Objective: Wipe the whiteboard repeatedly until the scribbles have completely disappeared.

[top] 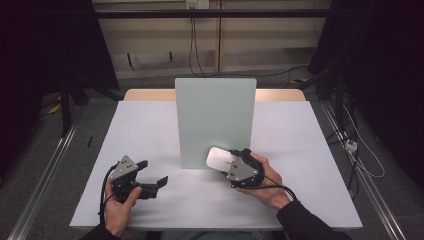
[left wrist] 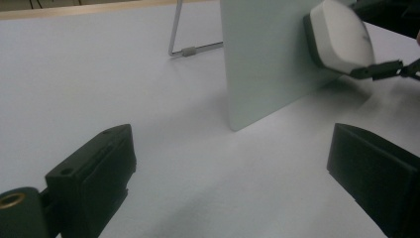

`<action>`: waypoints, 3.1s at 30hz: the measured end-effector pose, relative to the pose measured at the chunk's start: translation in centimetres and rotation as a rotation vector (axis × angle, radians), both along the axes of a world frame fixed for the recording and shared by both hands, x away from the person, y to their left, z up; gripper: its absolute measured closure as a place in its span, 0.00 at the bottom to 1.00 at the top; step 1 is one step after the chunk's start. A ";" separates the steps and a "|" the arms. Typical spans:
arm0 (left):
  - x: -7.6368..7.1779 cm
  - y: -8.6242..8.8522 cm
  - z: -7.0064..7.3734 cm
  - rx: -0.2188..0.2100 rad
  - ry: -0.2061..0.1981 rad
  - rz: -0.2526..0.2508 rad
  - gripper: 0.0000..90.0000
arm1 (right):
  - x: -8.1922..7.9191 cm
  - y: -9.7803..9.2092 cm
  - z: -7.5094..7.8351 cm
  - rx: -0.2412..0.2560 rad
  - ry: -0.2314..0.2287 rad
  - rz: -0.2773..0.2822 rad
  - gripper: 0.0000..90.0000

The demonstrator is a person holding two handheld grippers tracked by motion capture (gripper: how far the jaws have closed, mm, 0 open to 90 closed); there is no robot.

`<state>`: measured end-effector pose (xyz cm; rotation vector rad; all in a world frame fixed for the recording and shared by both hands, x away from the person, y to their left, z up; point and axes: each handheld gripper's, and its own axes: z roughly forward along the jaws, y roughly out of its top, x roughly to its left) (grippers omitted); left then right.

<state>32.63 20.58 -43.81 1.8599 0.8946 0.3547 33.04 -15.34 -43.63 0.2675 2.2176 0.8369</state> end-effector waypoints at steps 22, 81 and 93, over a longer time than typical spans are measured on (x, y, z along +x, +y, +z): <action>0.0 -0.1 0.0 0.006 -0.001 -0.005 0.05 | -0.2 -1.2 -0.2 0.008 -0.006 -0.008 0.35; 0.0 0.1 0.0 -0.002 0.000 -0.002 0.05 | 1.2 6.9 -0.7 -0.004 0.062 0.090 0.35; 0.1 0.3 -0.1 -0.010 0.008 0.002 0.05 | 1.7 4.6 1.7 0.086 0.062 0.033 0.35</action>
